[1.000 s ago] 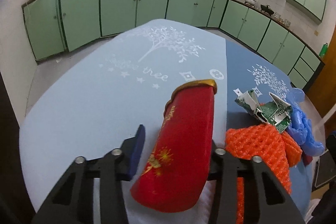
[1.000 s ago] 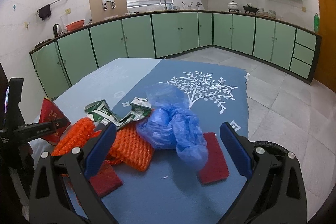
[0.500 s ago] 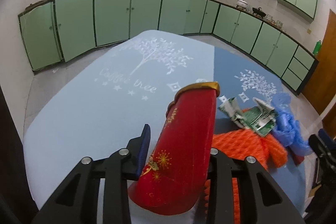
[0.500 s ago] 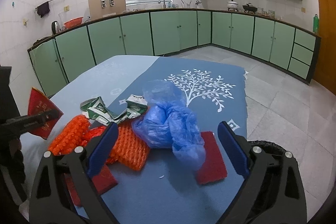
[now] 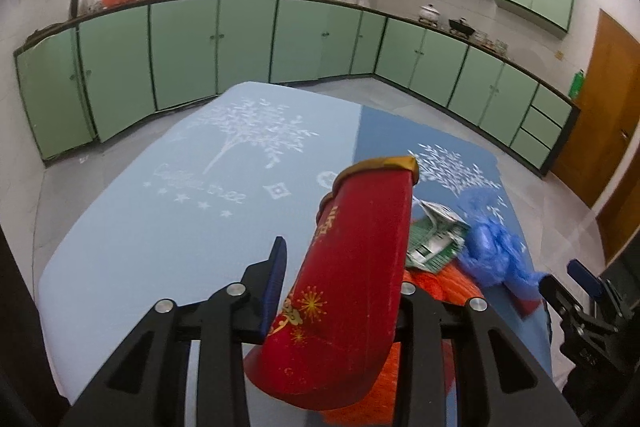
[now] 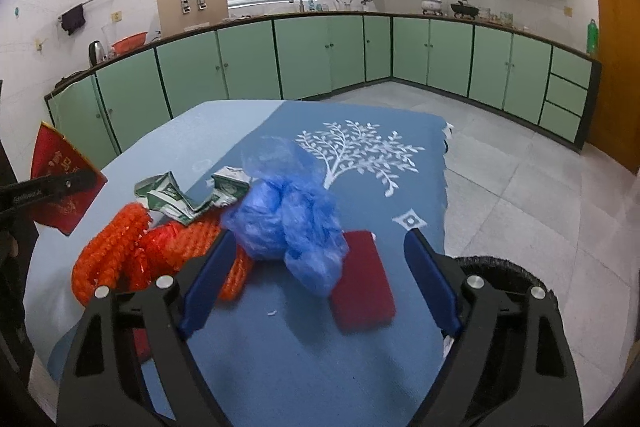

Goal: Collect trash
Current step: 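Grasp the red paper cup with the left gripper and lift it, then grasp the blue plastic bag with the right gripper and lift it, then carry the red cup and blue bag over the black bin and open both grippers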

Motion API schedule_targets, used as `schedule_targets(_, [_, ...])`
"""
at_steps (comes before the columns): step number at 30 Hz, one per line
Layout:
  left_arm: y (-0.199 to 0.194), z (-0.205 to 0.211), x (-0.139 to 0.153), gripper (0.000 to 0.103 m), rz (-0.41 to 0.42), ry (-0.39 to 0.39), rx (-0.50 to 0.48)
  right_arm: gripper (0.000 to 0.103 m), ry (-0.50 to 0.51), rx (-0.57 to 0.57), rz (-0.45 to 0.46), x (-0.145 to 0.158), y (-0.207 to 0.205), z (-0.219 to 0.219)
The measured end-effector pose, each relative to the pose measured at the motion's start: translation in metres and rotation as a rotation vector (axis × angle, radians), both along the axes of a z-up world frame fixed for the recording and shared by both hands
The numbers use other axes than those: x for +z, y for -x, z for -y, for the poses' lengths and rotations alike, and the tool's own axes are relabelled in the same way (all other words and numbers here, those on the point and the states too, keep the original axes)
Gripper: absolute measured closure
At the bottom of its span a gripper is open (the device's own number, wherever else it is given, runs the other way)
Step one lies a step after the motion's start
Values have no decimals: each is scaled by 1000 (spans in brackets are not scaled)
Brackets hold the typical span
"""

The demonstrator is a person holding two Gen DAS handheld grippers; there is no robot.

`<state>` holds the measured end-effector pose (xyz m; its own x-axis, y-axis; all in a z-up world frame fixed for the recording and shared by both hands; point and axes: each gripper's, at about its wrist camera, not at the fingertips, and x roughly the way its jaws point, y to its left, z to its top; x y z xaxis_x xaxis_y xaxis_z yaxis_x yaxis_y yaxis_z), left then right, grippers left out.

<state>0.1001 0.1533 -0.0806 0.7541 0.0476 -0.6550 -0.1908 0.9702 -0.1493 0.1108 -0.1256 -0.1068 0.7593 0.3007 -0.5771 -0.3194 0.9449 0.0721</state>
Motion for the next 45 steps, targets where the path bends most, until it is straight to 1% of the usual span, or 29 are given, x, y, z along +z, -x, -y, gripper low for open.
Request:
schedule_targets(6, [-4, 7, -3, 69, -8, 4, -14, 25, -1, 33, 8, 4, -18, -10])
schedule_targets(7, [-4, 8, -2, 69, -6, 1, -14, 26, 3, 37, -1, 3, -24, -13])
schedule_targets(11, [-8, 9, 0, 69, 0, -7, -11, 34, 22, 36, -52, -6, -44, -22])
schedule_targets(13, [-9, 9, -1, 69, -1, -10, -8, 35, 42, 38, -75, -12, -53, -27])
schedule_targets(17, [-10, 7, -3, 69, -6, -8, -5, 45, 43, 72, -124, -22, -63, -35])
schedule_targets(19, [-11, 8, -4, 69, -8, -6, -4, 55, 35, 100, -141, -24, -65, -38])
schedule_targets(20, [-11, 8, -4, 69, -8, -6, -4, 63, 31, 114, -145, -23, -65, -40])
schedule_targets(21, [-11, 7, -4, 69, -8, -5, -3, 73, 31, 126, -144, -22, -65, -42])
schedule_targets(22, [-11, 7, -4, 69, -8, -5, -3, 77, 38, 141, -139, -20, -65, -44])
schedule_targets(24, [-11, 8, -3, 69, -6, -5, -4, 90, 51, 151, -122, -15, -62, -45])
schedule_targets(28, [-9, 8, 0, 69, 6, -7, -9, 93, 6, 153, -85, 1, -55, -38])
schedule_targets(33, [-6, 13, 9, 69, 28, -11, -21, 93, -17, 149, -21, 28, -46, -32])
schedule_targets(45, [0, 34, 46, 69, 112, -16, -81, 93, -79, 128, 90, 81, -17, -6])
